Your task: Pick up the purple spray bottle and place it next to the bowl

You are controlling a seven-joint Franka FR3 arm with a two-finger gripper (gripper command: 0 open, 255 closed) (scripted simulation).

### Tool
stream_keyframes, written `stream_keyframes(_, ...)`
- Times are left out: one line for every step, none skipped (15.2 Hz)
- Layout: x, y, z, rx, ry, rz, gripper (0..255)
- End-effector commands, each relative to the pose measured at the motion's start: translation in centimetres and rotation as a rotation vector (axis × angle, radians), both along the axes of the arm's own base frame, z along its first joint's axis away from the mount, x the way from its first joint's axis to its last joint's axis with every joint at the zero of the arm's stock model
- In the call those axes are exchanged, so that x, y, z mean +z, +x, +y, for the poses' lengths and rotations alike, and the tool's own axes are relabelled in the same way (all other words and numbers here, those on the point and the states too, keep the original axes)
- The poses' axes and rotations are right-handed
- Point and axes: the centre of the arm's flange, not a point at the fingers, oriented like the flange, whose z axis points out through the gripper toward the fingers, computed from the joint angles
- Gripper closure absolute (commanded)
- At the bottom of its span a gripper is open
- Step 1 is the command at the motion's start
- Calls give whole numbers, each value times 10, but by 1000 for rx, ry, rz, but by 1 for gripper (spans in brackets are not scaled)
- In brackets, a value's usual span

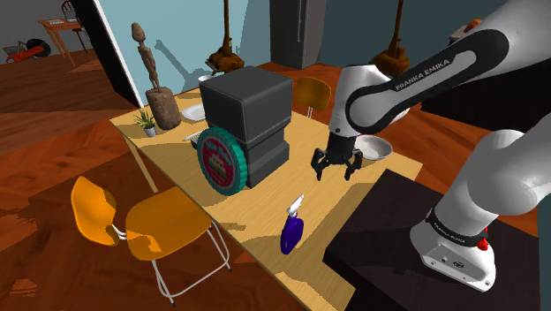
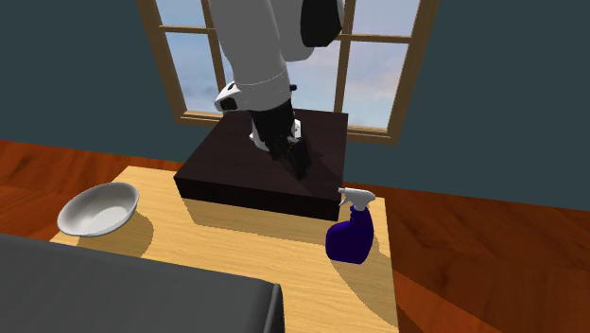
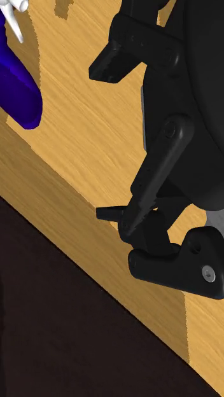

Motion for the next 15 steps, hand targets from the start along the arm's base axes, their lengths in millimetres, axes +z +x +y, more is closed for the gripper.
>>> stream_keyframes(-22, 5, 12, -73, 24, 13, 0)
stream_keyframes(-32, 8, 17, -107, 36, 20, 0)
stream_keyframes(-43, 11, 23, -141, 48, 27, 0)
stream_keyframes(-54, 14, 28, -175, 60, 34, 0)
stream_keyframes(-64, 17, 34, -209, 72, 41, 0)
stream_keyframes(-75, 21, 39, -243, 84, 48, 0)
stream_keyframes(-86, 24, 45, -277, 96, 55, 0)
stream_keyframes(-96, 28, 50, -312, 107, 61, 0)
stream_keyframes(-107, 31, 56, -346, 119, 68, 0)
stream_keyframes(-117, 35, 61, -380, 131, 75, 0)
stream_keyframes(-119, 36, 62, -386, 134, 77, 0)
stream_keyframes(-124, 36, 64, -386, 134, 77, 0)
stream_keyframes(-129, 36, 66, -386, 134, 77, 0)
stream_keyframes(-134, 35, 68, -386, 134, 77, 0)
stream_keyframes(-139, 35, 70, -386, 134, 77, 0)
